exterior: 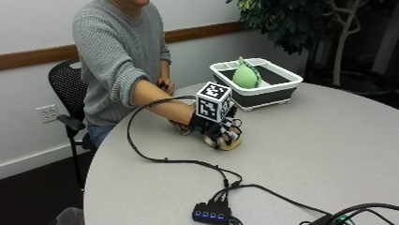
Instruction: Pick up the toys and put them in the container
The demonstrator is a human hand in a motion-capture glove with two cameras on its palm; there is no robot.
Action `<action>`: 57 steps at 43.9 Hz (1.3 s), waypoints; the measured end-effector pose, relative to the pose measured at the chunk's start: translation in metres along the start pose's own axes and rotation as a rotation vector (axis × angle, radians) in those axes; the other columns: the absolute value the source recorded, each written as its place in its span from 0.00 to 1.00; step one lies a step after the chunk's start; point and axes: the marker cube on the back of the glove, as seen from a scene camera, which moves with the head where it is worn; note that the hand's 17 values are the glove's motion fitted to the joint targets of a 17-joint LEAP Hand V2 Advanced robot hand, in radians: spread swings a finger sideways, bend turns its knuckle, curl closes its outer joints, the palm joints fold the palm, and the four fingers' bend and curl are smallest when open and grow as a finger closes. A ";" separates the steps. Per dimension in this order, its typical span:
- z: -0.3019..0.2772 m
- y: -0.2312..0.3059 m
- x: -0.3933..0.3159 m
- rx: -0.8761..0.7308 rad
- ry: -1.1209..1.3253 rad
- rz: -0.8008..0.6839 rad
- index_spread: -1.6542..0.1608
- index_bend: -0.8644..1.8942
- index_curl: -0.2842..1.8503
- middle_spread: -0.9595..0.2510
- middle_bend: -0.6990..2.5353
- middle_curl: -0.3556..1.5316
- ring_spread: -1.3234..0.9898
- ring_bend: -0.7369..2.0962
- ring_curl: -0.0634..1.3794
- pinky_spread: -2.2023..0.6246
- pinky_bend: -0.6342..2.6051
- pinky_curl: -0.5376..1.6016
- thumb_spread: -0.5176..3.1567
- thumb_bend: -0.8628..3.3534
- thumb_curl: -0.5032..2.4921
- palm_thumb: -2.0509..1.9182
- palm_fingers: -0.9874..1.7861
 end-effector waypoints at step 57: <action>-0.140 -0.030 -0.377 -0.045 -0.044 -0.517 0.69 0.44 0.48 0.55 0.36 0.47 0.37 0.53 0.52 0.70 0.61 0.51 0.36 0.22 0.48 0.62 0.25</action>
